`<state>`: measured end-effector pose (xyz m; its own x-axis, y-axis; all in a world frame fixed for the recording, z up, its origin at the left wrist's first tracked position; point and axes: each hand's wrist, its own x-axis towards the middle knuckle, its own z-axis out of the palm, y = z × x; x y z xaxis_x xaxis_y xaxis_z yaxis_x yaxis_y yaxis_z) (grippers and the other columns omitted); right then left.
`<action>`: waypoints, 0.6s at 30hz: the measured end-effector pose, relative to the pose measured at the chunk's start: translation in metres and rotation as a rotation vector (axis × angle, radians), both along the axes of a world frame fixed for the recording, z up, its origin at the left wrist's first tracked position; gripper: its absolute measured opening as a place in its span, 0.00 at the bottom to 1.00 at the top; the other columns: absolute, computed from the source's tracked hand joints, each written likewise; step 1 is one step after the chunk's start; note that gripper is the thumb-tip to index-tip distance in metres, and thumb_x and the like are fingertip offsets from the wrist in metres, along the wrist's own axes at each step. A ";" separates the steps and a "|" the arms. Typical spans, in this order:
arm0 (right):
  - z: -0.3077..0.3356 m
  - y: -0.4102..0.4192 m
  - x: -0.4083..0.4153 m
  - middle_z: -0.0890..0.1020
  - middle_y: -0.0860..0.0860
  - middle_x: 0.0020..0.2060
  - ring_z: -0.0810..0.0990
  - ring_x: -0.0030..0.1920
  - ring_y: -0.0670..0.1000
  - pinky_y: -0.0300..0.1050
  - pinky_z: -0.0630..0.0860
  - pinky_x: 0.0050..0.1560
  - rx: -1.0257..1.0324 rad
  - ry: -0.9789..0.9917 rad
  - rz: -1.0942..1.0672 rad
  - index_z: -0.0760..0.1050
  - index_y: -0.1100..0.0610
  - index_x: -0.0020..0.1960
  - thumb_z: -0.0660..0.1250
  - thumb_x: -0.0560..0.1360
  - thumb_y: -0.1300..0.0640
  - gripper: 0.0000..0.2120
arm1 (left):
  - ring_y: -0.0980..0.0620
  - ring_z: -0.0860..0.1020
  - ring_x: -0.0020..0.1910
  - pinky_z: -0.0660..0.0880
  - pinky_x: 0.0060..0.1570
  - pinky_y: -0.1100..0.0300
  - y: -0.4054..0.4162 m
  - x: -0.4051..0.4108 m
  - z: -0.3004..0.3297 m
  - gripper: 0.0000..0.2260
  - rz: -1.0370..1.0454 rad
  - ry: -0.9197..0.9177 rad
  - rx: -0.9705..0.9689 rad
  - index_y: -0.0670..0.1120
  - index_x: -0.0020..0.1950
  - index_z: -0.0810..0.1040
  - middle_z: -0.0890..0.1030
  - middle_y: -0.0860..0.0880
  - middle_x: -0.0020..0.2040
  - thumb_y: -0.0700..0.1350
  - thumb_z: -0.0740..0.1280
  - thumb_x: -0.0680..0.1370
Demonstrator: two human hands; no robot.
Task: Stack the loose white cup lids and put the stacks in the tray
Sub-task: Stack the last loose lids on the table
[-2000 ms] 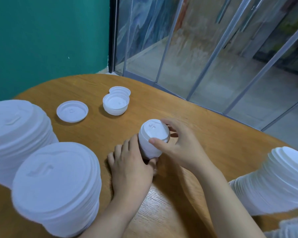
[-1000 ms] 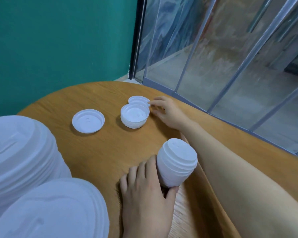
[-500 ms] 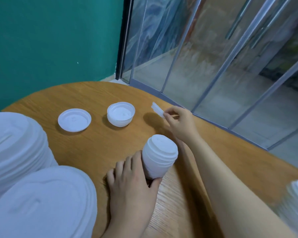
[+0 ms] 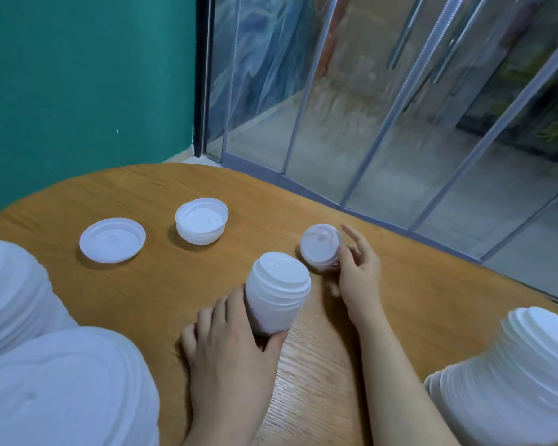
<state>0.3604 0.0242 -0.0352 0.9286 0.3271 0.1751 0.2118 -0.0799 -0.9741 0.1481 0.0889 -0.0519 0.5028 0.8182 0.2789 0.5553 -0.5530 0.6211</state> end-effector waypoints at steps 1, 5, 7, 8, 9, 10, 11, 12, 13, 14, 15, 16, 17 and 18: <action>-0.002 -0.001 0.002 0.83 0.50 0.42 0.74 0.28 0.50 0.43 0.68 0.23 -0.013 0.017 0.002 0.80 0.44 0.64 0.62 0.84 0.60 0.16 | 0.49 0.75 0.56 0.61 0.57 0.51 0.000 0.000 0.001 0.34 -0.007 0.002 -0.010 0.53 0.65 0.74 0.81 0.56 0.55 0.63 0.80 0.65; -0.008 -0.005 0.009 0.81 0.44 0.43 0.76 0.33 0.46 0.42 0.72 0.35 -0.162 -0.079 0.023 0.82 0.45 0.62 0.60 0.83 0.56 0.15 | 0.50 0.74 0.58 0.61 0.60 0.51 0.000 0.000 0.004 0.33 -0.016 0.001 -0.051 0.54 0.66 0.73 0.80 0.57 0.56 0.63 0.78 0.67; -0.008 -0.008 0.009 0.81 0.43 0.43 0.76 0.36 0.42 0.38 0.73 0.43 -0.251 -0.163 0.021 0.82 0.46 0.63 0.64 0.80 0.53 0.14 | 0.51 0.73 0.58 0.62 0.60 0.51 0.000 0.000 0.005 0.33 -0.021 0.000 -0.069 0.55 0.67 0.72 0.80 0.58 0.57 0.63 0.79 0.67; -0.008 -0.009 0.009 0.79 0.43 0.42 0.76 0.37 0.40 0.32 0.71 0.44 -0.308 -0.214 0.010 0.82 0.48 0.62 0.66 0.80 0.53 0.13 | 0.50 0.73 0.58 0.62 0.60 0.50 0.000 0.000 0.006 0.33 -0.023 -0.004 -0.078 0.55 0.67 0.72 0.80 0.58 0.57 0.63 0.79 0.66; -0.006 -0.012 0.009 0.77 0.44 0.40 0.76 0.39 0.38 0.27 0.68 0.43 -0.376 -0.276 0.000 0.83 0.49 0.61 0.69 0.79 0.54 0.12 | 0.51 0.73 0.58 0.63 0.60 0.50 0.000 -0.001 0.007 0.33 -0.024 -0.004 -0.085 0.55 0.67 0.72 0.79 0.58 0.57 0.63 0.79 0.67; -0.006 -0.013 0.008 0.75 0.45 0.39 0.75 0.40 0.38 0.28 0.68 0.43 -0.443 -0.324 -0.002 0.84 0.49 0.59 0.71 0.78 0.53 0.11 | 0.51 0.73 0.58 0.63 0.60 0.50 0.000 -0.001 0.008 0.33 -0.025 -0.003 -0.087 0.55 0.66 0.72 0.79 0.58 0.56 0.63 0.78 0.67; -0.005 -0.014 0.008 0.73 0.45 0.38 0.75 0.40 0.40 0.31 0.68 0.44 -0.486 -0.347 0.000 0.84 0.48 0.57 0.72 0.77 0.52 0.10 | 0.51 0.73 0.58 0.63 0.60 0.51 0.000 -0.002 0.008 0.32 -0.026 -0.003 -0.087 0.55 0.66 0.72 0.79 0.58 0.56 0.63 0.78 0.67; -0.006 -0.014 0.009 0.72 0.46 0.39 0.74 0.40 0.41 0.36 0.70 0.46 -0.506 -0.346 -0.001 0.84 0.48 0.56 0.73 0.76 0.51 0.09 | 0.51 0.73 0.58 0.62 0.60 0.51 -0.001 -0.002 0.008 0.32 -0.027 -0.004 -0.087 0.55 0.66 0.72 0.79 0.58 0.56 0.63 0.78 0.67; -0.008 -0.014 0.009 0.72 0.45 0.41 0.75 0.42 0.43 0.42 0.73 0.49 -0.520 -0.336 0.002 0.84 0.47 0.56 0.74 0.75 0.49 0.10 | 0.51 0.73 0.58 0.61 0.60 0.51 -0.001 -0.002 0.008 0.32 -0.029 -0.005 -0.086 0.55 0.66 0.72 0.79 0.58 0.56 0.63 0.78 0.67; -0.008 -0.013 0.009 0.72 0.45 0.44 0.76 0.46 0.45 0.46 0.75 0.52 -0.524 -0.331 0.008 0.84 0.47 0.58 0.75 0.74 0.48 0.13 | 0.51 0.73 0.58 0.61 0.60 0.52 -0.001 -0.002 0.007 0.32 -0.029 -0.005 -0.082 0.55 0.66 0.72 0.79 0.58 0.56 0.63 0.78 0.67; -0.009 -0.013 0.009 0.72 0.43 0.46 0.77 0.50 0.48 0.50 0.77 0.56 -0.525 -0.335 0.010 0.83 0.48 0.60 0.76 0.73 0.46 0.16 | 0.51 0.73 0.58 0.60 0.60 0.52 -0.001 -0.002 0.008 0.32 -0.029 -0.006 -0.079 0.55 0.66 0.72 0.79 0.58 0.56 0.63 0.78 0.67; -0.010 -0.012 0.009 0.71 0.43 0.48 0.77 0.55 0.51 0.53 0.77 0.60 -0.521 -0.350 0.004 0.81 0.48 0.62 0.76 0.72 0.45 0.19 | 0.51 0.73 0.59 0.60 0.60 0.52 -0.001 -0.002 0.008 0.32 -0.029 -0.007 -0.080 0.55 0.66 0.72 0.79 0.58 0.56 0.63 0.78 0.67; -0.009 -0.011 0.008 0.72 0.43 0.50 0.75 0.59 0.52 0.55 0.76 0.62 -0.533 -0.373 -0.015 0.80 0.48 0.63 0.76 0.71 0.43 0.22 | 0.51 0.72 0.59 0.60 0.61 0.53 0.000 -0.002 0.009 0.32 -0.031 -0.005 -0.084 0.55 0.67 0.72 0.79 0.58 0.57 0.63 0.77 0.67; -0.008 -0.010 0.008 0.73 0.44 0.53 0.73 0.61 0.52 0.55 0.75 0.64 -0.569 -0.400 -0.048 0.79 0.49 0.64 0.75 0.71 0.40 0.25 | 0.52 0.72 0.60 0.59 0.61 0.53 0.000 -0.002 0.009 0.32 -0.034 0.000 -0.089 0.55 0.67 0.72 0.78 0.59 0.57 0.63 0.77 0.68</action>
<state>0.3688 0.0143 -0.0434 0.8443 0.4295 0.3205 0.5291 -0.5733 -0.6256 0.1463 0.0888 -0.0427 0.5306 0.8223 0.2057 0.5374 -0.5140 0.6686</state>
